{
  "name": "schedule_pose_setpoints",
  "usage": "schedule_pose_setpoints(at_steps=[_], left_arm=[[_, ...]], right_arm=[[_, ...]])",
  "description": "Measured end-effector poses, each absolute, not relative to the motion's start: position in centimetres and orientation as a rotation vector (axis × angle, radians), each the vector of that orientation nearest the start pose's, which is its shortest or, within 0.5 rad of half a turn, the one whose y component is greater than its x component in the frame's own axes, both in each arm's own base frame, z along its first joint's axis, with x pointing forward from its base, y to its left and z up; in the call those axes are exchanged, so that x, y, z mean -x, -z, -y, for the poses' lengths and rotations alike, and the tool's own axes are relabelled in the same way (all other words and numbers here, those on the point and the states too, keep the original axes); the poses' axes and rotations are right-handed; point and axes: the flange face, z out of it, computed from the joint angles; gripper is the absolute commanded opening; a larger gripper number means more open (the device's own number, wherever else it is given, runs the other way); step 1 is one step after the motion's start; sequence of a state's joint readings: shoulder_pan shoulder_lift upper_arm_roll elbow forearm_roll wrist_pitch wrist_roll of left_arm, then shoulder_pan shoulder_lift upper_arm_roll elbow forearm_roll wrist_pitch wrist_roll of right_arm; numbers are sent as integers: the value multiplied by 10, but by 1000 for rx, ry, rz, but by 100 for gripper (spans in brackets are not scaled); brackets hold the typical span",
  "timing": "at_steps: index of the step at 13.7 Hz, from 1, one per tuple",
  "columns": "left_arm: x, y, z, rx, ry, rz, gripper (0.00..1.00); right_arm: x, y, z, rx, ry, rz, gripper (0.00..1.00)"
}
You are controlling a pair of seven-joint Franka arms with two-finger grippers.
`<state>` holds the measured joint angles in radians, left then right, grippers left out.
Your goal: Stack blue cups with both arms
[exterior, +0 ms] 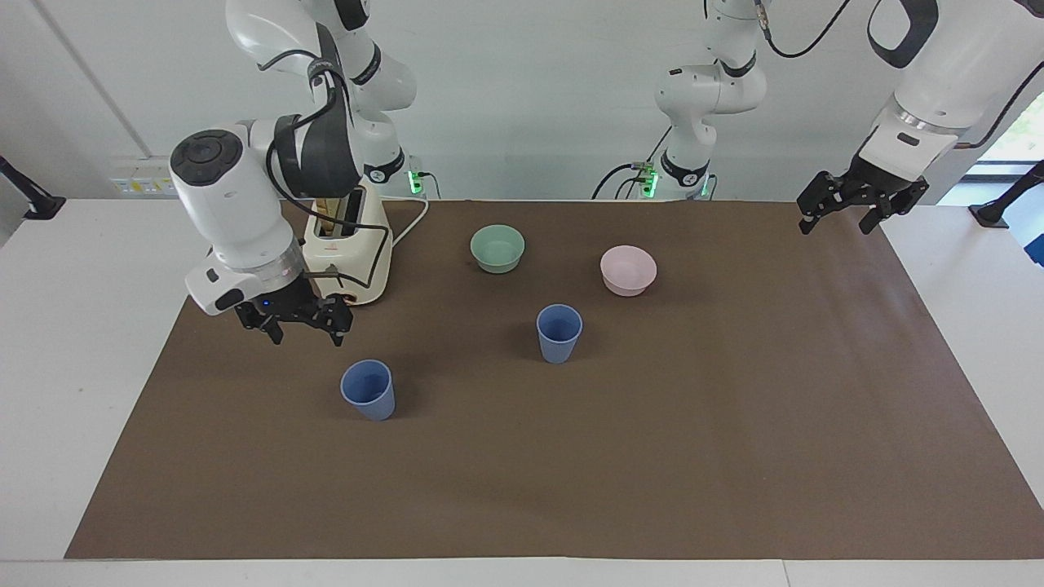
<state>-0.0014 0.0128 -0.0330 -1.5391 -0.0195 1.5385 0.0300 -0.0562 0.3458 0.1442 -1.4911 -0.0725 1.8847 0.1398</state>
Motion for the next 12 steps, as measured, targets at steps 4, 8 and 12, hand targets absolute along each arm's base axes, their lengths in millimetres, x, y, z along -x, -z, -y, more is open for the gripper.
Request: schedule_pose_setpoints(at_steps=[4,8,12], left_arm=[[-541,-618,21,3157,-81,-119,100],[-527,-618,21,3155,-88,-130,100],[-527,-620,22,3155,-84,-136,100]], right_arm=[[-679,-436,-50,3148,53,-40,95],[-681,-397,-61,3144,19,-15,74],[-681,-384,-61,3144,-6,-17,21]])
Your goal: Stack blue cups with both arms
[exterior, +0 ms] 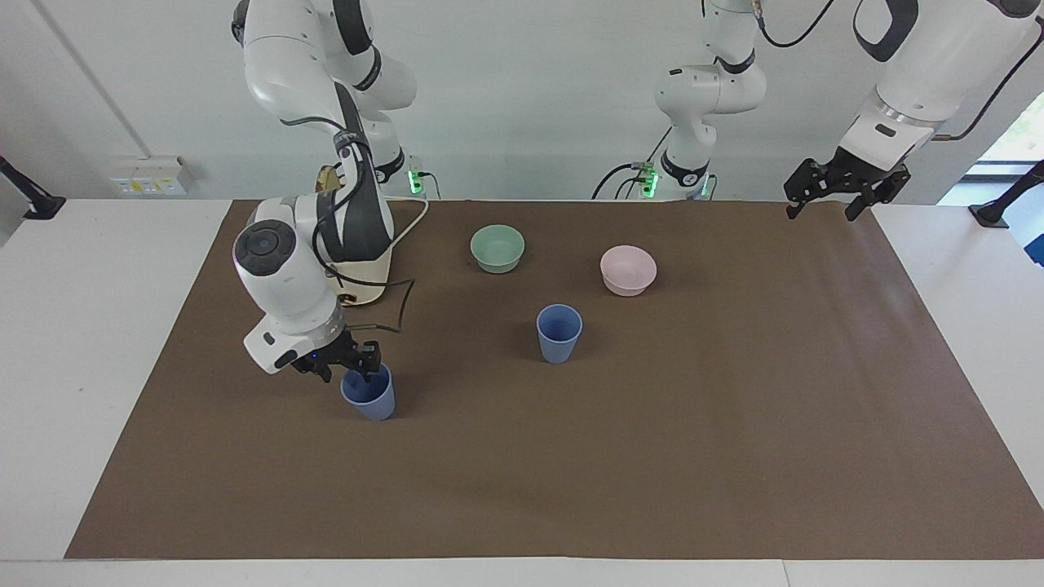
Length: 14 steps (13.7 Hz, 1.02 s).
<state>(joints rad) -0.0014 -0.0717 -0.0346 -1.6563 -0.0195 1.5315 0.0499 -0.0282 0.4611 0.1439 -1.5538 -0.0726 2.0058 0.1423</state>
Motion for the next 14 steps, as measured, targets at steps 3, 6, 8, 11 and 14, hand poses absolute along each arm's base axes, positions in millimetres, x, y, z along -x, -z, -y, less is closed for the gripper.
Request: schedule_pose_setpoints(at_steps=[3,6,8,11,14], left_arm=[[-525,-624,19,3156,-72,-129,100],[-523,-627,20,3156,-62,-130,100],[-523,-627,20,3156,-62,-130,100],[-523,-627,20,3156,-62,-130,100],[-523,-627,20,3156,-62,-130,100]], right_arm=[[-681,-383,-61,3144,-6,-18,0],[-682,-387,-61,3143,8,-27,0],[-682,-401,-62,3142,45,-27,0],[-675,-437,-76,3136,110,-47,0],[-653,-470,-130,3138,100,-96,0]])
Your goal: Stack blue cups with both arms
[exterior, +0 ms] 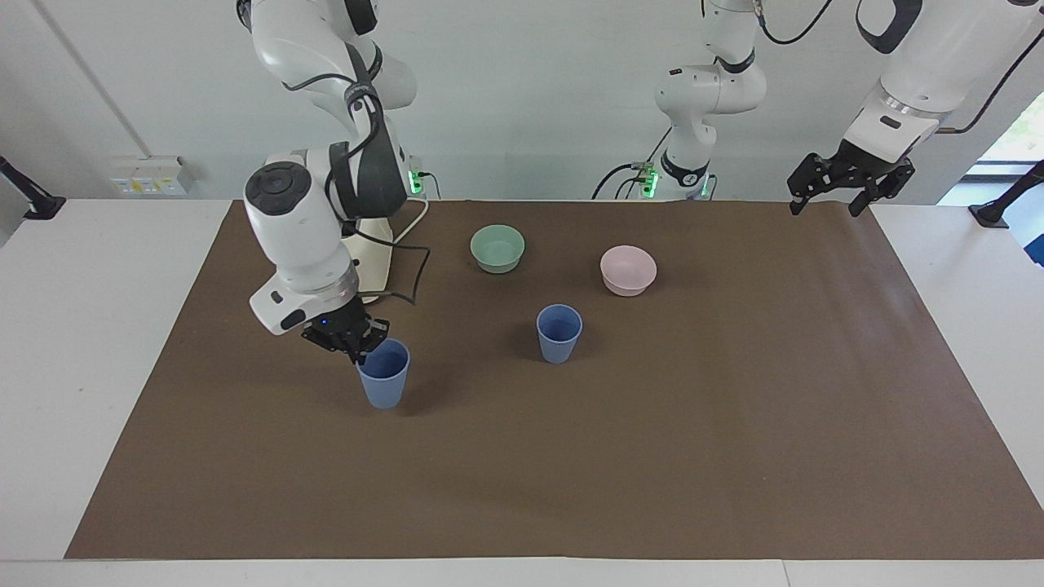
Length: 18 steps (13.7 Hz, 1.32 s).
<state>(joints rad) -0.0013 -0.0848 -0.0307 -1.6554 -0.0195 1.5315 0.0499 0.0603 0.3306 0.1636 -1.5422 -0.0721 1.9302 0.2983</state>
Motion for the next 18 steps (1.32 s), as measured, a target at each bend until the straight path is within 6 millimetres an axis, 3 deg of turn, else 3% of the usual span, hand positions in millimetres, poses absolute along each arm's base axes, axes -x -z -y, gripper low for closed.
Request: schedule_pose_setpoints(at_steps=[4,8,15,18], left_arm=[[-523,-627,20,3156,-62,-130,100],[-523,-627,20,3156,-62,-130,100],[-523,-627,20,3156,-62,-130,100],[-523,-627,20,3156,-62,-130,100]], right_arm=[[-612,-511,-222,3133,105,-156,0],[-584,-526,-290,3108,124,-153,0],[-565,-542,-335,2998,72,-188,0],[-555,-528,-362,2998,29,-180,0]])
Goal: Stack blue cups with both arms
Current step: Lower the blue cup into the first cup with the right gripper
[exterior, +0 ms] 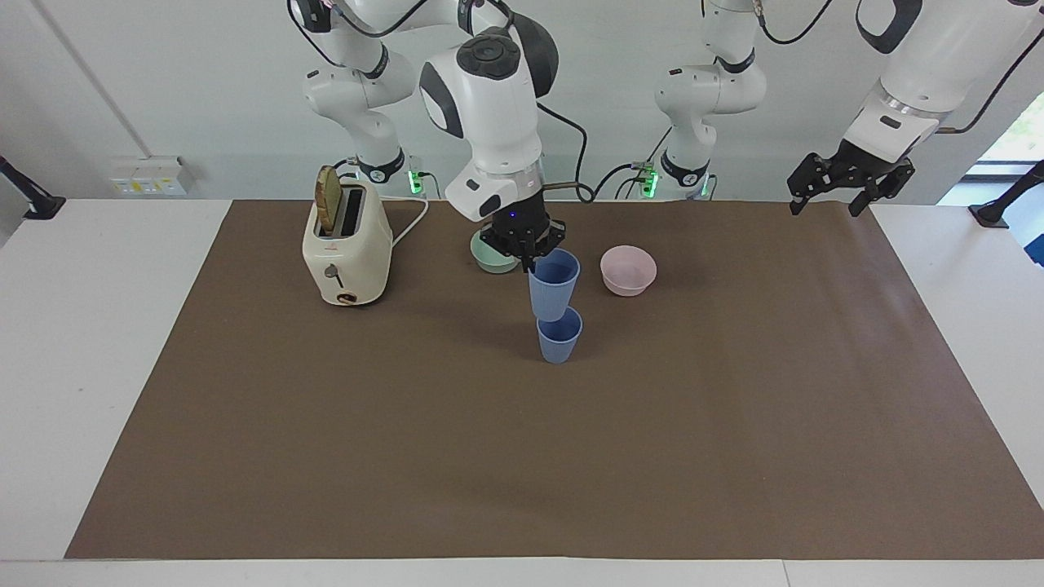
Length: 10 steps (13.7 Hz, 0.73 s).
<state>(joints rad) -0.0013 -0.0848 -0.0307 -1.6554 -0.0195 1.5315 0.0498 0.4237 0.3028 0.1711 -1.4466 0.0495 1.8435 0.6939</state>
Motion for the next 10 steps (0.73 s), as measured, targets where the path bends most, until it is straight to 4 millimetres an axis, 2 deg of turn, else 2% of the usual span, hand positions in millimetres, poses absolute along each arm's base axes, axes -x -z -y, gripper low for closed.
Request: schedule_pose_setpoints(at_steps=[2,4,10], left_arm=[[-523,-627,20,3156,-62,-130,100],[-523,-627,20,3156,-62,-130,100],[-523,-627,20,3156,-62,-130,100]], right_arm=[[-556,-505,-375,3008,-8,-184,0],[-562,-490,-376,3014,-29,-193,0],[-574,-486,-371,2984,22,-221,0]])
